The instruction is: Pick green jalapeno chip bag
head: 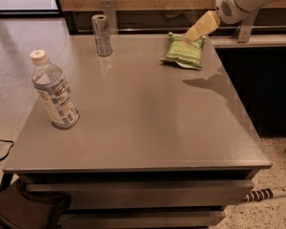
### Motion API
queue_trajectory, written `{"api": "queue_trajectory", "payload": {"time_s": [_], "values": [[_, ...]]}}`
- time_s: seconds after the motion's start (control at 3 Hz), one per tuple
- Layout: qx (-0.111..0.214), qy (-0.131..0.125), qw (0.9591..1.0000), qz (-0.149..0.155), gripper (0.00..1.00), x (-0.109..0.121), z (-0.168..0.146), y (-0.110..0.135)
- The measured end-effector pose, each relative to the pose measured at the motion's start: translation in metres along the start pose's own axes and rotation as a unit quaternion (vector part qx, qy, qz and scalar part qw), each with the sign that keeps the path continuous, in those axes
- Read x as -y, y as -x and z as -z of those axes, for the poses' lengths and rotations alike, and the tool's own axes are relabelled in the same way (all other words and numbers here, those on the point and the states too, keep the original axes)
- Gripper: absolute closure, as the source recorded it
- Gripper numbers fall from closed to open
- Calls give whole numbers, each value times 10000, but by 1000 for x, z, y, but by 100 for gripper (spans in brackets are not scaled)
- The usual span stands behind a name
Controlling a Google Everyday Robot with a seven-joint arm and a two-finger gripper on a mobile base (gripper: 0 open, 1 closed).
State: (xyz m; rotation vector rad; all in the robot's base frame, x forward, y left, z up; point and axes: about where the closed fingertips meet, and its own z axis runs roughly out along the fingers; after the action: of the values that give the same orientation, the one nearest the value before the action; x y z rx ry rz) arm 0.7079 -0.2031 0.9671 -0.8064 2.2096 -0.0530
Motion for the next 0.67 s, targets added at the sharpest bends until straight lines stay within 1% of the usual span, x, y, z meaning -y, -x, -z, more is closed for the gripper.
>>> {"api": "queue_trajectory", "payload": {"time_s": [0.33,0.67], "values": [[-46,225,9994,-257,0,1,-31,1],[40,699,9951,-701,0,-2,-90,13]]}}
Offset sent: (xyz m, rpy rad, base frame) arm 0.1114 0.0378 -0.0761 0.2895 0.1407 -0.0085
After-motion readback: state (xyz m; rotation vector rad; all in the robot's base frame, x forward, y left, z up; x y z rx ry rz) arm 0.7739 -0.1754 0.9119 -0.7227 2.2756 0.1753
